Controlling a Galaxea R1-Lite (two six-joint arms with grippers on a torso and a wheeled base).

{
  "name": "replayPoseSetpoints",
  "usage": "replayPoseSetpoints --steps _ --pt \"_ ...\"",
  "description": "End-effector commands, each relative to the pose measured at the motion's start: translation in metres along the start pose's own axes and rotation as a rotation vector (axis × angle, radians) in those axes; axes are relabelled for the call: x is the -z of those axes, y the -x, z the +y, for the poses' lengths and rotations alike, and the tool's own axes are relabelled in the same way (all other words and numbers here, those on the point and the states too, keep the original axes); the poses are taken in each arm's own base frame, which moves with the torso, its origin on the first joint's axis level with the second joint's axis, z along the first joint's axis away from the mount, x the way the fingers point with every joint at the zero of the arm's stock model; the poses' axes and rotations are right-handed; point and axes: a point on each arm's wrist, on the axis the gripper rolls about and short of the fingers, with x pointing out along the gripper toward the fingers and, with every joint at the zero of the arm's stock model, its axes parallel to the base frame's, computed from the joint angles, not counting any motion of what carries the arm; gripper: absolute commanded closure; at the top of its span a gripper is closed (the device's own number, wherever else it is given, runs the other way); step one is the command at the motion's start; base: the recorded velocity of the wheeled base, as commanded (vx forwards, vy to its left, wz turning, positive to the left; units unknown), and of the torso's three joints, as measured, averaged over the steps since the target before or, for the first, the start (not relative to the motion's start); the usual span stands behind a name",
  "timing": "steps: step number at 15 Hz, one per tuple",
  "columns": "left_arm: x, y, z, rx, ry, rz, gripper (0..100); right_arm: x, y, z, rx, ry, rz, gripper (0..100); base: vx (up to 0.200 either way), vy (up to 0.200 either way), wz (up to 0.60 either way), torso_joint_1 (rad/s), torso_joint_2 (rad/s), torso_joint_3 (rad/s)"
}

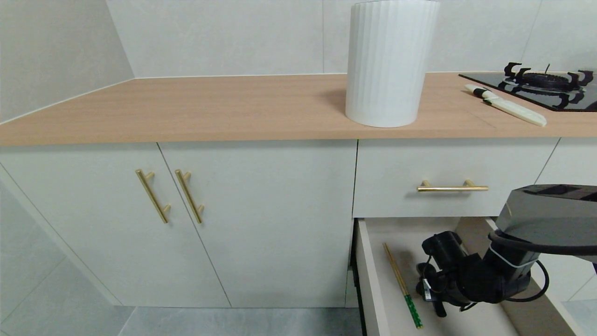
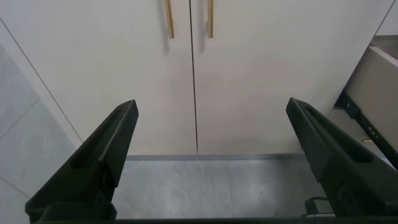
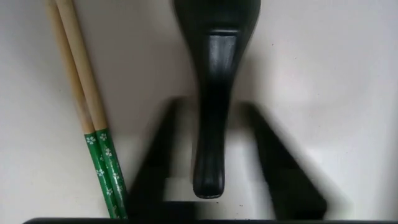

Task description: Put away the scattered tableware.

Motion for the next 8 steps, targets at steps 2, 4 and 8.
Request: replayPoseSetpoints --steps 2,4,8 --pt "0.0 0.0 0.0 0.0 0.0 0.0 0 -0.007 0.015 -0.002 -0.012 -0.011 -0.037 0 0.0 0.0 0.0 0.0 0.0 0.0" --pt "0.0 0.0 0.0 0.0 0.0 0.0 0 -0.012 0.048 -0.01 -0.03 -0.03 -0.094 0 0.0 0.0 0.0 0.0 0.0 0.0" --pt "0.0 0.0 0.0 0.0 0.0 0.0 0 -0.017 0.155 -0.035 -0.1 -0.032 -0.201 0 0.0 0.0 0.0 0.0 0.0 0.0"
